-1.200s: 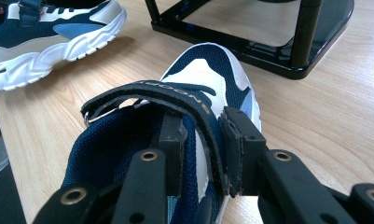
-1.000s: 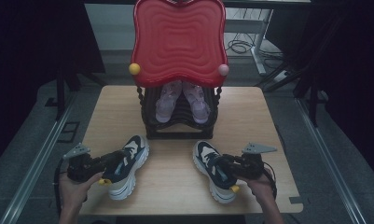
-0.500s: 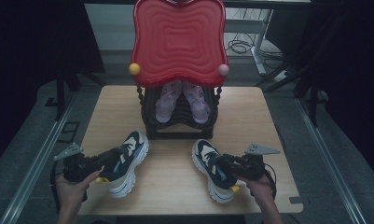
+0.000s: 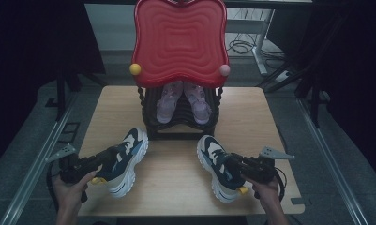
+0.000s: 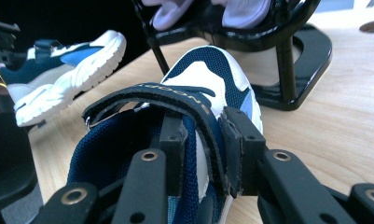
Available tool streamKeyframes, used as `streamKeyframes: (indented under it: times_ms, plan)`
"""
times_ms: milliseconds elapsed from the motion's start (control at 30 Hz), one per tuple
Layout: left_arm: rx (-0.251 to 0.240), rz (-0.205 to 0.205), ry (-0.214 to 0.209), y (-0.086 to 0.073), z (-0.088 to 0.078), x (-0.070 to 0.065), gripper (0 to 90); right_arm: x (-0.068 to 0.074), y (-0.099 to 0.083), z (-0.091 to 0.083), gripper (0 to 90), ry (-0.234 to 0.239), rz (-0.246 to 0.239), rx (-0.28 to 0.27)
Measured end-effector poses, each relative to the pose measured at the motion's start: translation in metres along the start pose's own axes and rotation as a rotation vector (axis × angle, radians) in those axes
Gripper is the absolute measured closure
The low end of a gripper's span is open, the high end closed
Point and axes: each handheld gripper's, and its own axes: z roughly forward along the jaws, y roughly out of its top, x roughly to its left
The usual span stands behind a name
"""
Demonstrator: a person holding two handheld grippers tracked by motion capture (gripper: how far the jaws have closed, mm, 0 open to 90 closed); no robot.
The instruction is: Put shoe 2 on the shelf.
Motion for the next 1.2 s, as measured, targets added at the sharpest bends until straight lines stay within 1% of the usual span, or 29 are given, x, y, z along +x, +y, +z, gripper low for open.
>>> streamKeyframes:
  times_ms: [267, 367, 433, 533, 633, 733, 767, 833, 933, 1033, 1067, 1133, 1200]
  plan:
    - [-0.041, -0.016, -0.014, 0.001, -0.006, 0.002, 76.1, -0.003, 0.004, -0.014, 70.7, 0.004, 0.028, -0.085]
    - [-0.062, -0.023, -0.017, 0.002, -0.008, 0.002, 76.2, -0.004, 0.006, -0.018, 70.7, -0.006, 0.027, -0.118]
    - [-0.073, -0.028, -0.017, 0.002, -0.008, 0.001, 76.2, -0.005, 0.008, -0.021, 70.7, -0.009, 0.036, -0.134]
    - [-0.079, -0.022, -0.012, 0.004, -0.008, 0.0, 76.3, -0.007, 0.009, -0.023, 70.7, -0.004, 0.042, -0.157]
    - [-0.084, -0.013, -0.015, 0.007, -0.009, -0.001, 76.2, -0.01, 0.012, -0.026, 70.7, -0.006, 0.061, -0.179]
    - [-0.1, -0.017, -0.021, 0.011, -0.012, -0.001, 76.3, -0.012, 0.015, -0.03, 70.7, -0.011, 0.06, -0.199]
    - [-0.105, -0.018, -0.02, 0.013, -0.013, -0.001, 76.3, -0.013, 0.016, -0.031, 70.7, -0.014, 0.061, -0.216]
    - [-0.112, -0.017, -0.017, 0.015, -0.015, 0.0, 76.3, -0.013, 0.018, -0.034, 70.7, -0.013, 0.066, -0.226]
    - [-0.123, -0.012, -0.011, 0.02, -0.017, -0.001, 76.3, -0.014, 0.023, -0.037, 70.7, -0.023, 0.058, -0.245]
    - [-0.136, -0.007, -0.003, 0.026, -0.019, -0.001, 76.3, -0.011, 0.035, -0.045, 70.7, -0.039, 0.05, -0.276]
    - [-0.136, -0.007, -0.003, 0.026, -0.019, -0.001, 76.3, -0.011, 0.038, -0.047, 70.8, -0.038, 0.041, -0.283]
    - [-0.147, -0.005, -0.002, 0.032, -0.02, 0.0, 76.3, -0.01, 0.043, -0.049, 70.8, -0.041, 0.036, -0.3]
    - [-0.15, -0.003, 0.0, 0.036, -0.021, 0.0, 76.3, -0.01, 0.047, -0.05, 70.8, -0.048, 0.027, -0.303]
